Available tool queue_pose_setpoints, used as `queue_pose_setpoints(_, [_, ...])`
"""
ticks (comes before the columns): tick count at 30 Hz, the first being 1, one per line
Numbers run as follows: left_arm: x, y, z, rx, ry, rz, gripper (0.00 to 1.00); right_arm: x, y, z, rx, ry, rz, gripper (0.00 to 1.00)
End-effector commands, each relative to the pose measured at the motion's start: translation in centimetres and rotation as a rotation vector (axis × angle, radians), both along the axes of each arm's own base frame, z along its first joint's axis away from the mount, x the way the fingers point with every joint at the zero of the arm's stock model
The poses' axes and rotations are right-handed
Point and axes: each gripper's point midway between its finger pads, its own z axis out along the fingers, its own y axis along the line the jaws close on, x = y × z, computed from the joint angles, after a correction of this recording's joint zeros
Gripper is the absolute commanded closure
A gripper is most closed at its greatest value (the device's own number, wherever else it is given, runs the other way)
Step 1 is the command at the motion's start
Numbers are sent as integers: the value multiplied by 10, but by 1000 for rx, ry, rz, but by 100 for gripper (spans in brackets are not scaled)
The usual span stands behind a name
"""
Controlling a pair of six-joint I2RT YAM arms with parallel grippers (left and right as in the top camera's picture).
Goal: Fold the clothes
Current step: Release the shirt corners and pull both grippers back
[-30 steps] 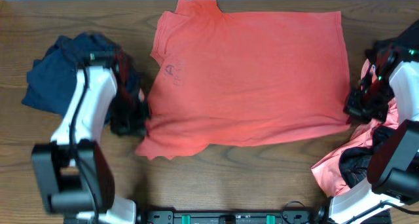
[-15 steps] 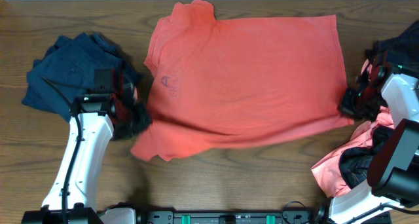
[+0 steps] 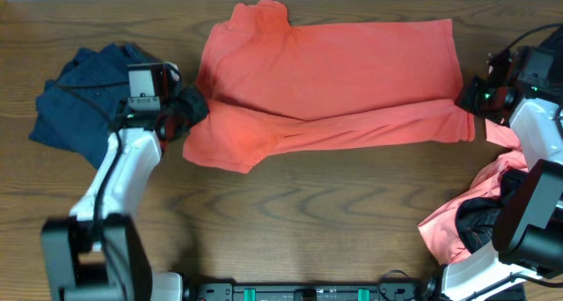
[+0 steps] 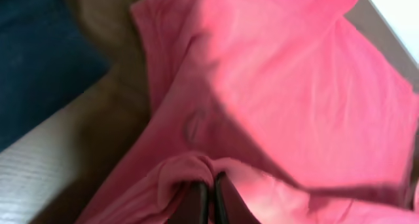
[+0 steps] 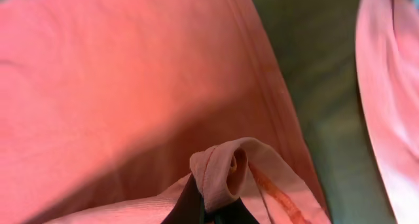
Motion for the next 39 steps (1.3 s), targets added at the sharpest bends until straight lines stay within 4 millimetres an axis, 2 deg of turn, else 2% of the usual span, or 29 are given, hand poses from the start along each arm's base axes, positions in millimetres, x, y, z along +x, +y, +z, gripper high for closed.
queue_pose_setpoints(1, [19,-4,-4,-65,-37,16,94,12,6,9,-13,-49,12,99])
queue_pose_setpoints(6, [47,-3,5,-98,-144,47,94,26,10,-2,-20,-75,28,99])
queue_pose_setpoints(9, [52,-3,7,-97,-171,50,94,30,12,-11,-19,-73,36,98])
queue_pose_setpoints(10, [53,-2,7,-94,-171,53,94,32,12,-14,-19,-71,36,95])
queue_pose_setpoints(11, [53,-2,6,-93,-169,53,91,32,12,-17,-18,-68,36,86])
queue_pose_setpoints(12, [51,-2,5,-93,-160,54,74,31,11,-20,-18,-59,34,71])
queue_pose_setpoints(15, [40,-1,-7,-92,-93,57,39,24,5,-25,-33,-23,11,59])
queue_pose_setpoints(17, [27,2,-20,-76,-24,51,27,13,-6,-31,-57,25,-23,43])
queue_pose_setpoints(18, [19,4,-26,-66,13,42,23,7,-11,-34,-66,53,-40,40])
queue_pose_setpoints(21, [-4,5,-42,-59,128,35,22,-12,-20,-43,-65,131,-71,39])
queue_pose_setpoints(25, [-29,5,-57,-32,231,5,22,-33,-17,-54,-58,220,-39,40])
queue_pose_setpoints(29, [-40,18,-74,41,272,47,21,-45,-12,-69,-57,260,-7,38])
queue_pose_setpoints(34, [-38,20,-83,52,262,53,19,-58,-8,-94,-45,295,-5,38])
queue_pose_setpoints(36, [-38,20,-86,52,266,53,19,-64,-5,-105,-37,318,-3,44])
queue_pose_setpoints(37, [-38,20,-88,51,270,53,20,-68,-5,-111,-33,334,-3,49])
queue_pose_setpoints(38, [-38,20,-92,51,278,52,23,-72,-5,-115,-34,353,-5,63])
queue_pose_setpoints(39, [-38,20,-94,51,282,52,26,-75,-5,-117,-40,365,-8,69])
